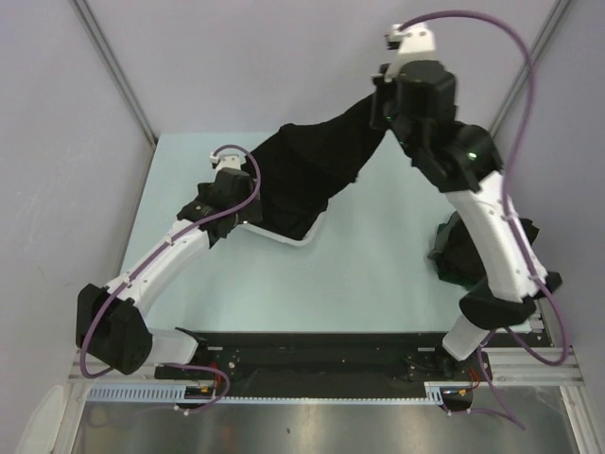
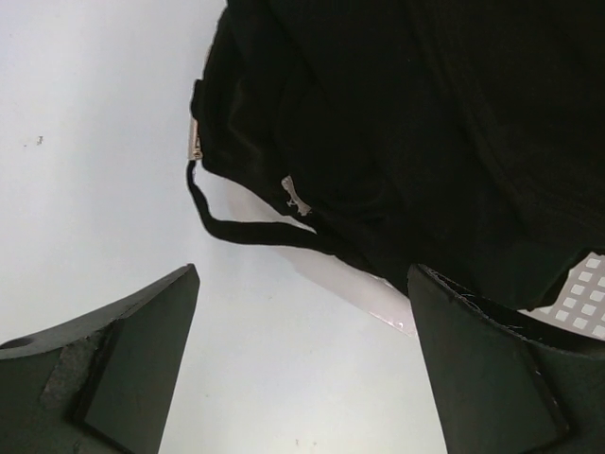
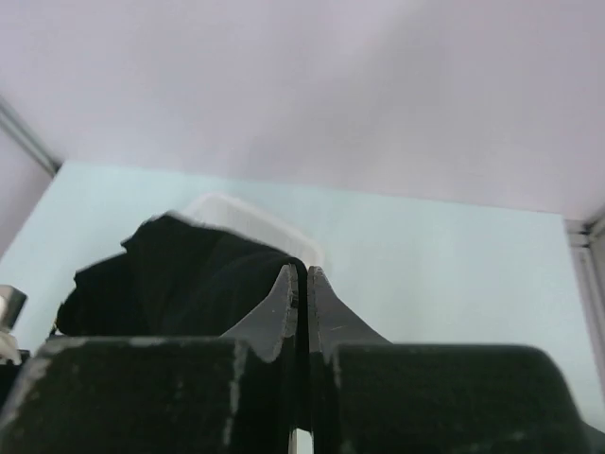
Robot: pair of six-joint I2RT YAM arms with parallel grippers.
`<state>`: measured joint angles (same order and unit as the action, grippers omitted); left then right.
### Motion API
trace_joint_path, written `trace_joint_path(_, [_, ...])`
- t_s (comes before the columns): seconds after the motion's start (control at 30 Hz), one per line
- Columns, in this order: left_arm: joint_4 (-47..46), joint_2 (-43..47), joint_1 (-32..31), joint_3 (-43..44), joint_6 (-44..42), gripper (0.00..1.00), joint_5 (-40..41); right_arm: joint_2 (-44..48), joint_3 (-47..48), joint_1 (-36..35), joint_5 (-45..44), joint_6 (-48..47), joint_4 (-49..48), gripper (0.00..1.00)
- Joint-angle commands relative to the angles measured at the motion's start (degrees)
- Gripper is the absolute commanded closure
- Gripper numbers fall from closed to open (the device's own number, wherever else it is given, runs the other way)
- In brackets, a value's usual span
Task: Fold and stack the t-shirts
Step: Grab crumpled tshirt from bin with the right arm, then move the tshirt to the center of the board
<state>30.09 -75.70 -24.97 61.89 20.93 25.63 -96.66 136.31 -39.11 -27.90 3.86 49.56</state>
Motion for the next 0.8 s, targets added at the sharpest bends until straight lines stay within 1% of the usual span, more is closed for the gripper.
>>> trace_joint_path(0.0, [-2.3, -2.8, 0.4, 3.7, -0.8, 0.02, -1.4, 6.7, 2.4, 0.1, -9.0, 0.3, 4.6, 1.0])
trace_joint_path(0.03, [-2.1, -3.6, 0.4, 4.3, -0.7, 0.03, -1.5, 9.1, 1.9, 0.2, -9.4, 2.0, 4.9, 1.0])
trace_joint_path(0.13, [-1.5, -5.7, 0.4, 6.1, 0.0, 0.04, -3.0, 12.2, -1.2, 0.2, -10.2, 4.9, 7.0, 1.0])
trace_joint_path(0.17, [-1.6, -6.0, 0.4, 6.9, 0.0, 0.05, -3.3, 12.5, -1.2, 0.2, -11.9, 5.3, 9.6, 1.0])
trace_joint_path(0.23, [-1.5, -7.1, 0.4, 7.8, -0.1, 0.06, -3.9, 13.0, -0.5, 0.1, -13.9, 5.6, 11.4, 1.0])
trace_joint_path(0.33, [-1.0, -8.3, 0.4, 8.9, 0.0, 0.06, -4.1, 15.3, -1.9, 0.5, -15.6, 6.0, 11.1, 1.0])
trace_joint_path(0.43, [-1.3, -8.6, 0.4, 9.0, 0.3, 0.07, -5.0, 15.9, -7.8, 1.8, -11.9, 7.8, 12.0, 1.0])
trace_joint_path(0.47, [-1.3, -8.6, 0.4, 8.9, 0.3, 0.07, -5.1, 15.8, -9.5, 2.0, -8.9, 10.1, 12.5, 1.0])
trace_joint_path(0.5, [-1.3, -8.7, 0.4, 9.0, 0.3, 0.07, -5.2, 15.7, -13.2, 2.0, -7.3, 11.2, 12.4, 1.0])
trace_joint_path(0.53, [-1.3, -8.5, 0.4, 8.9, 0.3, 0.07, -5.3, 15.8, -15.1, 2.0, -4.2, 12.3, 11.6, 1.0])
trace_joint_path(0.6, [-1.4, -8.3, 0.4, 8.6, 0.2, 0.07, -5.4, 16.3, -20.1, 2.0, -1.3, 15.5, 9.5, 1.0])
trace_joint_path(0.63, [-1.8, -8.1, 0.4, 8.3, 0.0, 0.07, -5.2, 16.8, -25.7, 1.8, 0.9, 16.3, 6.9, 1.0])
trace_joint_path(0.7, [-2.0, -7.3, 0.4, 7.9, -0.1, 0.07, -5.1, 17.7, -31.8, 1.7, 3.1, 18.2, 4.3, 1.0])
trace_joint_path(0.73, [-2.1, -7.1, 0.4, 7.6, -0.3, 0.07, -5.1, 17.9, -36.3, 1.7, 5.8, 18.8, 2.1, 1.0])
trace_joint_path(0.77, [-2.2, -6.9, 0.4, 7.5, -0.2, 0.07, -5.1, 17.8, -37.9, 1.5, 7.0, 19.4, 0.9, 1.0])
